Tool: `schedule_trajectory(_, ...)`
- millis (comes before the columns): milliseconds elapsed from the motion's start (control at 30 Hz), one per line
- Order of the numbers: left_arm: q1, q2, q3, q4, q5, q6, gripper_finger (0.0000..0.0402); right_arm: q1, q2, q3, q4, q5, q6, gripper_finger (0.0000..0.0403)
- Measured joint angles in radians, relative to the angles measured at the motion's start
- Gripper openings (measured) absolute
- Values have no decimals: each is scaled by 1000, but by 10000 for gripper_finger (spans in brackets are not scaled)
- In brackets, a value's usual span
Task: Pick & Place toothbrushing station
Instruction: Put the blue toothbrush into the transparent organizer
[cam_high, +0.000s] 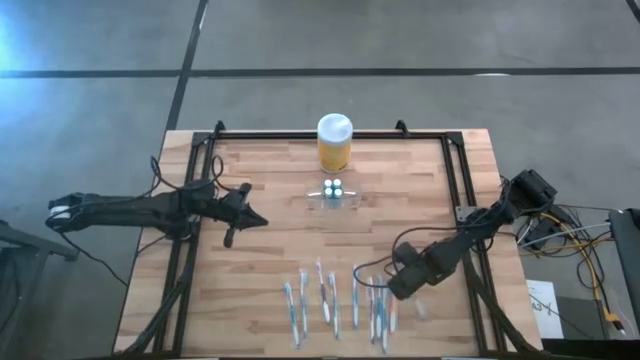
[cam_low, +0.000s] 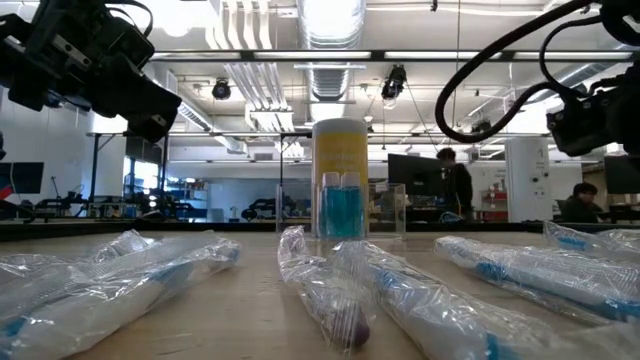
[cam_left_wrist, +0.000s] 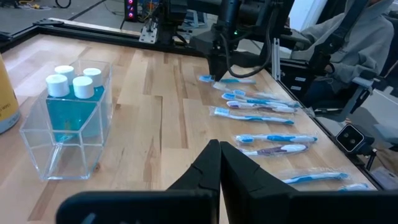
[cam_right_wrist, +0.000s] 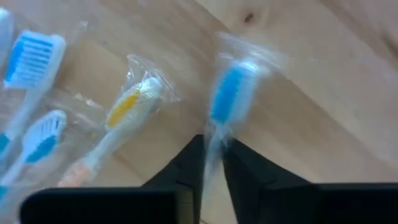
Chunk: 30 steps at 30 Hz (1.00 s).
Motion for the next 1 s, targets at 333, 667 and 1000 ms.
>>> schedule_trajectory(333, 0, 0, 0, 1, 0, -10, 5, -17, -23, 4, -10, 223, -132, 14)
schedule_trajectory(667, 1, 0, 0, 31, -1, 17, 5, -64, -307, 55, 130, 725, -553, 8)
schedule_trajectory(1000, 1, 2, 0, 35, -19, 23, 5, -284, -427, -126, 1115, 685, -1468, 8)
